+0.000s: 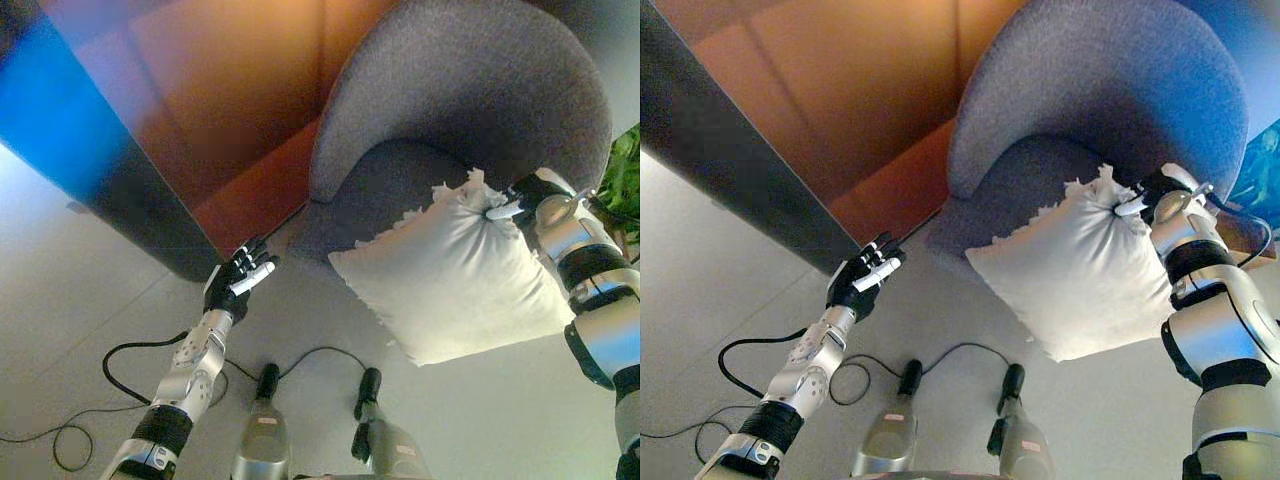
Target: Pick up the pillow and put it on the sofa.
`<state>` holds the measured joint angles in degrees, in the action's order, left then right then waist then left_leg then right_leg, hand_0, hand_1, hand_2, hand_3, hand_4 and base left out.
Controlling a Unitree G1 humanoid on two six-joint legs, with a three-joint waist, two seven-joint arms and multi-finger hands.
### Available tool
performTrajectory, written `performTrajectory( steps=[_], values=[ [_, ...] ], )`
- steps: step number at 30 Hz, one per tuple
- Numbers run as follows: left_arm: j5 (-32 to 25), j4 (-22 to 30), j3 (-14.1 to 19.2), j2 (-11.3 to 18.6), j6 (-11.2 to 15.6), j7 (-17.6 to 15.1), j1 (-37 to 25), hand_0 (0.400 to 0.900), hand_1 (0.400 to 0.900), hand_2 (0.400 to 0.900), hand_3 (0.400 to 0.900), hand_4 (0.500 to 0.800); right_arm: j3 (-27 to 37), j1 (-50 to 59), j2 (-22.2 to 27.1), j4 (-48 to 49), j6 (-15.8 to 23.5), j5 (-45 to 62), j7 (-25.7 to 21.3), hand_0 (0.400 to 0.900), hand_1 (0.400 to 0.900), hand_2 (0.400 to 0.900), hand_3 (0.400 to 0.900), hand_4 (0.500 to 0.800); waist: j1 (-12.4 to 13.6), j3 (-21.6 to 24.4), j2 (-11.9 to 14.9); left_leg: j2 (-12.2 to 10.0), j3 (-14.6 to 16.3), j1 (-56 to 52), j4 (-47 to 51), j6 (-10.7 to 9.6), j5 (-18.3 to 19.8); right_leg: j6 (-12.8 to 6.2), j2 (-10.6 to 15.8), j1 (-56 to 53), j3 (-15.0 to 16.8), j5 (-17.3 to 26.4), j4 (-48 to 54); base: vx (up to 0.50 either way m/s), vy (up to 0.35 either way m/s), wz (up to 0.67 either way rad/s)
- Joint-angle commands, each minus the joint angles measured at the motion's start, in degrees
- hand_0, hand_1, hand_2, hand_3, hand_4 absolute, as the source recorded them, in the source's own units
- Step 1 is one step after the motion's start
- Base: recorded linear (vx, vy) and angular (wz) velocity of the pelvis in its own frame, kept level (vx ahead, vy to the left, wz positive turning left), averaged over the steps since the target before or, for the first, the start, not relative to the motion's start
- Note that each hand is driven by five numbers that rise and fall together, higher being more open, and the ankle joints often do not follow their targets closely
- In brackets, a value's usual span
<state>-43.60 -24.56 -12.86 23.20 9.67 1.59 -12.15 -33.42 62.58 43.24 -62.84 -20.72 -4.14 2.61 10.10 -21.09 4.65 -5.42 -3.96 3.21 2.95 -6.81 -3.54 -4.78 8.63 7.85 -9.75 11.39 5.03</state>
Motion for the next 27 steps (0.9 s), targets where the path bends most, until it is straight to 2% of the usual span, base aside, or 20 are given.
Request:
performTrajectory(
  steps=[1, 2, 3, 9, 21, 27],
  values=[
    [-1.0, 6.4, -3.9, 3.2, 7.1, -0.5, -7.9, 0.900, 0.900, 0.900, 0.900, 0.800, -5.5, 11.7, 5.5, -0.5, -0.7, -0.1, -6.5, 0.400, 0.400, 0.400, 0.400, 0.500, 1.1, 2.7, -1.3, -0.6, -2.0, 2.9, 2.0, 0.6, -2.1, -5.96, 2.4, -4.5, -0.5, -2.1, -0.4, 0.00, 0.000, 0.00],
    [-1.1, 6.5, -3.9, 3.3, 7.1, -0.5, -7.8, 0.900, 0.900, 0.900, 0.900, 0.800, -5.3, 11.7, 5.5, -0.7, -1.1, 0.1, -7.0, 0.475, 0.475, 0.475, 0.475, 0.545, 1.0, 2.8, -1.3, -0.5, -1.8, 2.8, 2.0, 0.6, -2.1, -5.97, 2.5, -4.5, -0.6, -2.0, -0.4, 0.00, 0.000, 0.00],
    [-1.3, 6.4, -3.7, 3.4, 7.0, -0.3, -7.7, 0.900, 0.900, 0.900, 0.900, 0.800, -5.0, 11.6, 5.5, -0.7, -1.2, -0.5, -7.1, 0.900, 0.900, 0.900, 0.900, 0.800, 1.0, 2.9, -1.3, -0.5, -1.6, 2.7, 2.0, 0.6, -2.1, -5.97, 2.5, -4.6, -0.7, -2.1, -0.5, 0.00, 0.000, 0.00],
    [-1.7, 6.2, -3.5, 3.7, 6.8, 0.2, -7.2, 0.900, 0.900, 0.900, 0.900, 0.800, -5.0, 11.4, 6.0, -1.6, -0.9, -1.9, -8.7, 0.900, 0.900, 0.900, 0.900, 0.800, 0.8, 3.8, -1.3, -0.5, -0.3, 1.9, 2.0, 0.4, -1.9, -6.10, 2.9, -5.0, -1.2, -2.1, -0.6, 0.01, 0.014, 0.02],
    [-1.5, 5.9, -3.2, 2.9, 6.6, 0.7, -5.7, 0.900, 0.900, 0.900, 0.900, 0.800, -3.6, 9.0, 6.7, -0.5, -0.6, -4.2, -7.0, 0.900, 0.900, 0.900, 0.900, 0.800, 0.1, 5.4, -1.6, -0.5, 0.5, 0.1, 2.0, 0.2, -1.3, -6.30, 3.4, -6.4, -1.0, -2.4, -0.5, 0.02, 0.012, 0.00],
    [-0.8, 5.6, -3.0, 2.8, 5.7, -0.2, -5.6, 0.900, 0.900, 0.900, 0.900, 0.800, -3.1, 8.1, 6.9, -1.0, 0.1, -3.9, -7.3, 0.900, 0.900, 0.900, 0.900, 0.800, 0.1, 5.8, -1.8, -0.1, 0.5, 0.0, 2.0, 0.3, -1.1, -6.43, 3.7, -6.6, -1.0, -2.5, -0.4, 0.00, 0.000, 0.00]
  ],
)
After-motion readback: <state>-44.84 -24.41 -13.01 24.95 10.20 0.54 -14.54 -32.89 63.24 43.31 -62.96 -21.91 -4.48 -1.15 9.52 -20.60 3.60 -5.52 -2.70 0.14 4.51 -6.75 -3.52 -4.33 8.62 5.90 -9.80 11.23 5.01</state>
